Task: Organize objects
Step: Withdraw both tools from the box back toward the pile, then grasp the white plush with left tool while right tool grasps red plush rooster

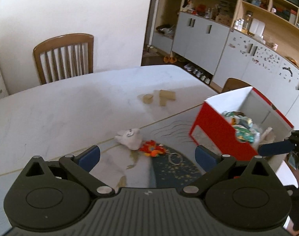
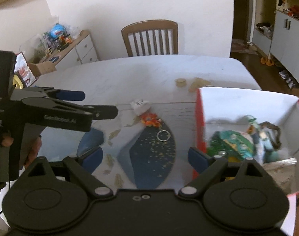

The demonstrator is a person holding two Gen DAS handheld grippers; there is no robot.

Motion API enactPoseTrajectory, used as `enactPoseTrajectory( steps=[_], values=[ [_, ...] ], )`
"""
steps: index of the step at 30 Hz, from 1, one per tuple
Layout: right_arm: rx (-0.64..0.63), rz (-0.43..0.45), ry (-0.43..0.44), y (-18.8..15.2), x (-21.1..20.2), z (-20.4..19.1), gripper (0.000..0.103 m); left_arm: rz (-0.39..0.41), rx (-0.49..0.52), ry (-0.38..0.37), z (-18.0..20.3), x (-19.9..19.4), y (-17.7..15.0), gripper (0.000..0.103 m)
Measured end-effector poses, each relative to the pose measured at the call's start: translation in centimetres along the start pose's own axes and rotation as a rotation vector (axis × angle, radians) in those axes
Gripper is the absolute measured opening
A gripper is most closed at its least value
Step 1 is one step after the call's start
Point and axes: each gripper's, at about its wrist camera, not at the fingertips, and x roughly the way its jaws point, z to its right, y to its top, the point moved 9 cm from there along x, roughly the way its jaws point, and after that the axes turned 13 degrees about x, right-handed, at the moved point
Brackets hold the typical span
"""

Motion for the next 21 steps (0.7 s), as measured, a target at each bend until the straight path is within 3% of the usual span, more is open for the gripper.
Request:
enactPoseTrajectory(
  steps=[3,7,14,21],
  values=[
    [0.006,-0.003,-0.007,0.3,1.8,-0.5,0.093,0.023,0.006,0.030,-1.2,0.8,-0.5,0.103],
    [0.002,-0.003,-0.029,0.5,4.2,-0.6,0.092,-0.006,0.007,0.035,-2.3,2.7,-1.2,0.103],
    [-0.078,-0.015,-0.071,0.2,8.2,-0.9,0.089,-0.033,0.046,-0.002,-2.8,6.2,-1.6,0.103],
    [-0.045,-0.020,-0.091,1.0,11.5,0.2,0.088,-0.066,0.042,-0.023,-3.7,9.8,-1.3,0.103]
  ],
)
